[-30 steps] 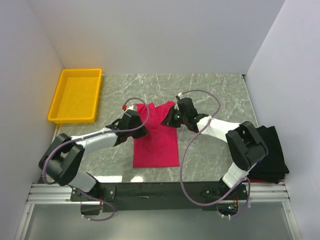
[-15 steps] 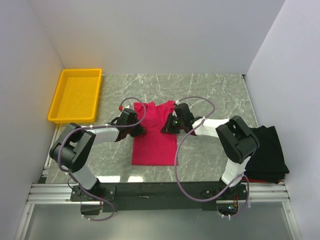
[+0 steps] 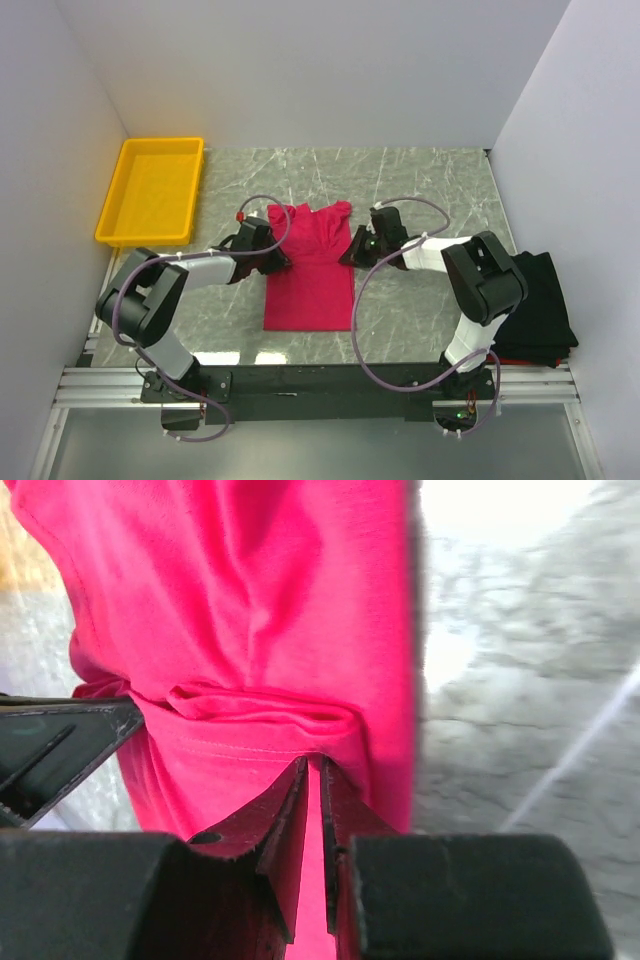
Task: Fold and stack the t-shirts
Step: Fold the tshirt
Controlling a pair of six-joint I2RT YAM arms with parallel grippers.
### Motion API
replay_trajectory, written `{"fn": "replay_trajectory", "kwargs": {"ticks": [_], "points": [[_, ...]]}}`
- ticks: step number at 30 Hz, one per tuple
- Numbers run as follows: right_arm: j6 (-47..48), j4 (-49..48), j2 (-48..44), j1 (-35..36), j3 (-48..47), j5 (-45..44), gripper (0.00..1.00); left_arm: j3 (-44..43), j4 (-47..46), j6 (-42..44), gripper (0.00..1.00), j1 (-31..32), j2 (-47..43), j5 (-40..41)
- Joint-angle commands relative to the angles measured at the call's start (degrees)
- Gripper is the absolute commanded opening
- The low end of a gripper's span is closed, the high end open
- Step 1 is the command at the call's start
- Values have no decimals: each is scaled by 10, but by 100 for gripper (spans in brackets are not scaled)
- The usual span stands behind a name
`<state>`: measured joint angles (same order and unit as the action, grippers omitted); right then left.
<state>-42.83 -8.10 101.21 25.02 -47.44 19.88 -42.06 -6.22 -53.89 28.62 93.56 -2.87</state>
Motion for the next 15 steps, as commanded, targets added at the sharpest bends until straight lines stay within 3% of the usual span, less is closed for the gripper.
{"fn": "replay_trajectory", "kwargs": {"ticks": [1, 8, 13, 15], "points": [[4, -4, -14, -17, 13, 9, 17, 19, 19, 2, 19, -9, -15, 19], [11, 7, -36, -22, 24, 12, 17, 39, 3, -3, 21, -11, -36, 2], [25, 54, -113, -22, 31, -5, 22, 28, 59, 13, 37, -12, -130, 24], [28, 71, -160, -22, 37, -8, 27, 24, 89, 16, 51, -13, -166, 27]]}}
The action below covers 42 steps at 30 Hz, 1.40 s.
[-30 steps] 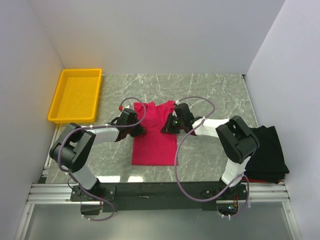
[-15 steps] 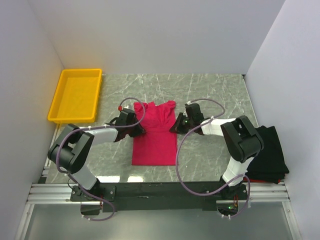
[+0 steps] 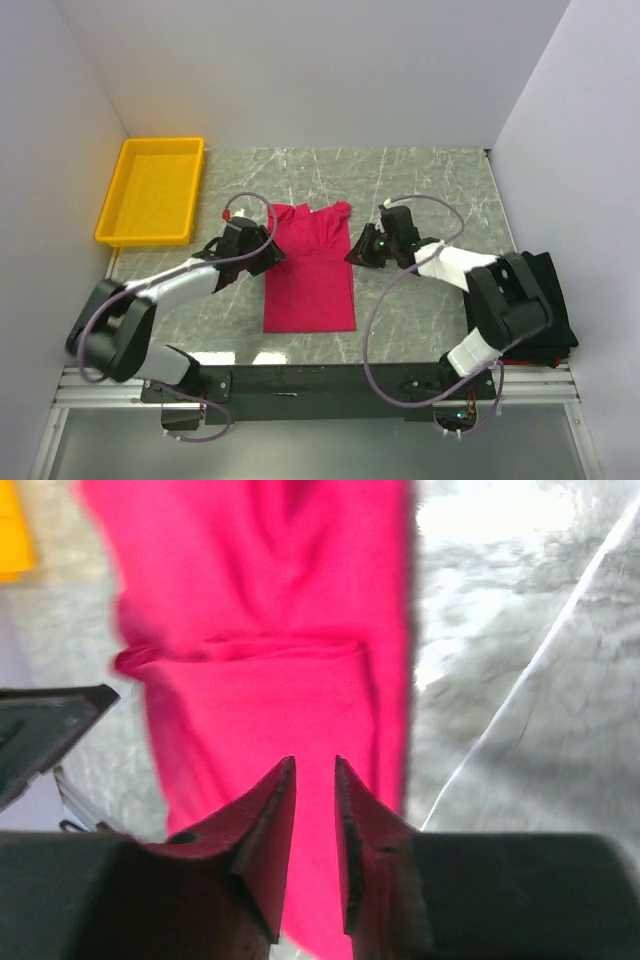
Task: Fold and stack the t-shirts
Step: Fold the tshirt
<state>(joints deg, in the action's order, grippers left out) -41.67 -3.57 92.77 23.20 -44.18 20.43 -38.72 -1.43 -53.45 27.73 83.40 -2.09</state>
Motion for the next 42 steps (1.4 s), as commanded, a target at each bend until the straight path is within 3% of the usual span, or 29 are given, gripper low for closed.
{"fn": "replay_trajectory", "kwargs": {"ticks": [1, 6, 11, 16, 21, 28, 42], "points": [[21, 45, -93, -4, 11, -14, 31, -6, 66, 8, 54, -4, -101, 40], [25, 106, -203, -3, 62, -9, 35, 57, 120, -33, 57, -5, -234, 37], [-10, 99, -316, 23, 186, 3, 40, 166, 148, -93, 55, -5, -365, 23], [-60, 81, -373, 76, 261, -15, 43, 215, 176, -137, 51, 21, -443, 12], [-99, 73, -394, 143, 284, -55, 45, 244, 213, -198, 50, 109, -473, 63], [-140, 37, -387, 172, 305, -85, 46, 283, 228, -287, 49, 193, -493, 110], [-160, -26, -334, 185, 322, -93, 40, 288, 215, -307, 46, 217, -458, 161]]}}
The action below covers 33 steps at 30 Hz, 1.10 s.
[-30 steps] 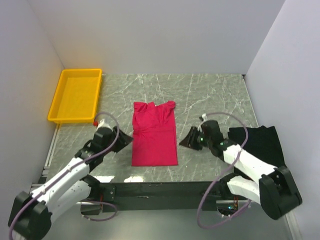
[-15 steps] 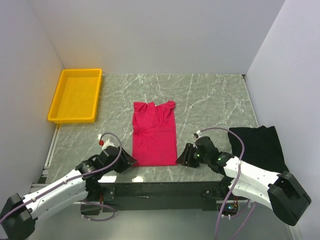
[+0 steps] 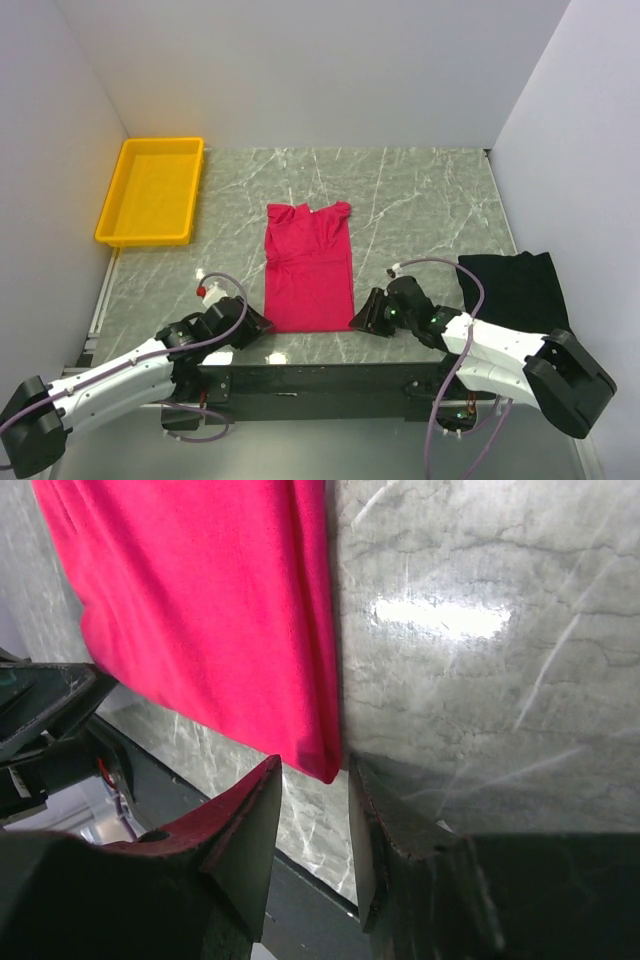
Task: Fold and stack the t-shirts
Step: Fold the tshirt
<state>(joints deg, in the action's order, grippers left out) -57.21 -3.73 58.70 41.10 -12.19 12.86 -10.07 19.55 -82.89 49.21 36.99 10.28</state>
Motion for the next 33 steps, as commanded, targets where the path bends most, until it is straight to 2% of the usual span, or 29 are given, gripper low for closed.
{"fn": "replay_trajectory", "kwargs": {"ticks": [1, 7, 10, 12, 13, 14, 16, 19, 26, 33], "points": [[-4, -25, 9, 7, 2, -17, 40, -2, 7, -12, 46, 3, 9, 40], [-6, -40, 35, 16, -6, -18, 40, -1, -13, -2, 39, 6, 35, 40], [-7, -47, 45, 18, -8, -15, 36, 1, -29, 4, 31, 9, 47, 33], [-4, -44, 45, 17, -14, -18, 30, -2, -40, 11, 19, 11, 54, 28], [-2, -34, 43, 17, -17, -20, 19, -11, -39, 18, 15, 12, 55, 26], [0, -29, 36, 17, -20, -23, 14, -15, -30, 20, 6, 16, 55, 25], [9, -6, 20, 17, -28, -28, 5, -32, -19, 29, 1, 21, 47, 25], [20, 32, -9, 17, -31, -28, 0, -53, 20, 40, 1, 24, 23, 18], [39, 116, -136, 20, -17, 8, 0, -93, 94, 61, 1, 34, -33, -25], [43, 234, -257, 34, -33, 9, 0, -135, 170, 48, 1, 59, -98, -17]]}}
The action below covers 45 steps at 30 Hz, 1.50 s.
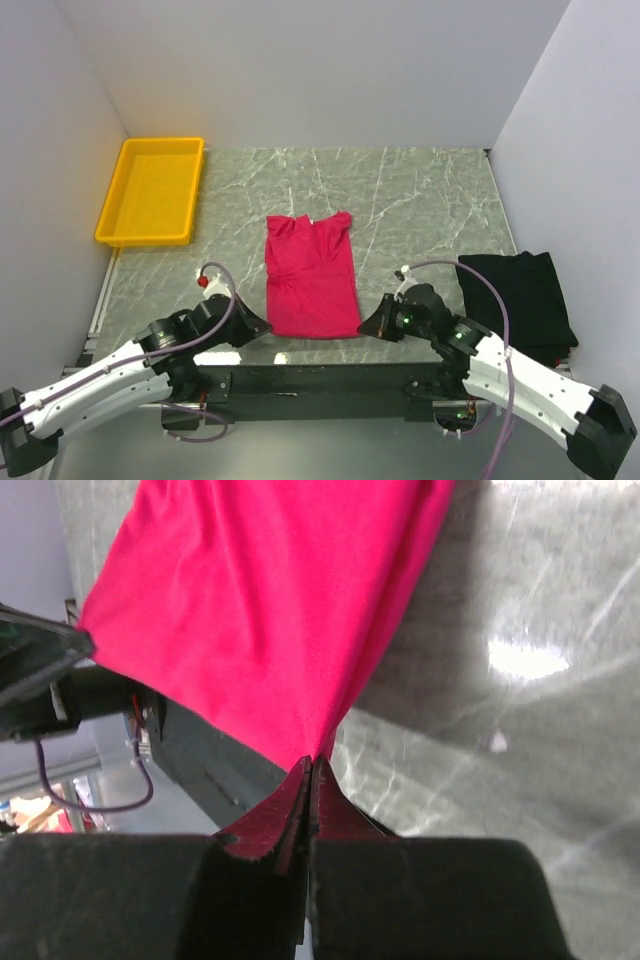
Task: Fold and stack the t-shirts
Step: Fold the tshirt
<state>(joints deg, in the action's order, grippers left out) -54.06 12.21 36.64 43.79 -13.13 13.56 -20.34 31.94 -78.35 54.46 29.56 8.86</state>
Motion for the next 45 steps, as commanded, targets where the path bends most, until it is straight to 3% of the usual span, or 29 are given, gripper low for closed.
{"fn": "replay_trajectory", "kwargs": {"ticks": [1, 6, 9, 12, 19, 29, 39, 42, 45], "points": [[13, 88, -59, 7, -30, -1, 0, -38, 49, 4, 1, 7, -29, 0], [47, 127, -49, 7, -98, -56, 0, -77, 42, 34, 1, 7, -5, 56], [77, 118, 23, 4, -165, -79, 0, -140, 35, 64, 1, 7, 63, 127], [106, 102, 107, -23, -242, -72, 0, -182, -9, 113, 1, -15, 135, 143], [153, 81, 284, -142, -378, 5, 0, -263, -129, 208, 1, -184, 276, 21], [168, 58, 489, -237, -559, 71, 0, -391, -191, 248, 1, -317, 489, -62], [175, 86, 792, -289, -806, 123, 0, -566, -238, 305, 1, -424, 774, -185], [179, 108, 861, -298, -885, 127, 5, -588, -274, 306, 7, -443, 828, -239], [183, 127, 900, -308, -936, 130, 13, -608, -283, 311, 27, -459, 855, -271]]}}
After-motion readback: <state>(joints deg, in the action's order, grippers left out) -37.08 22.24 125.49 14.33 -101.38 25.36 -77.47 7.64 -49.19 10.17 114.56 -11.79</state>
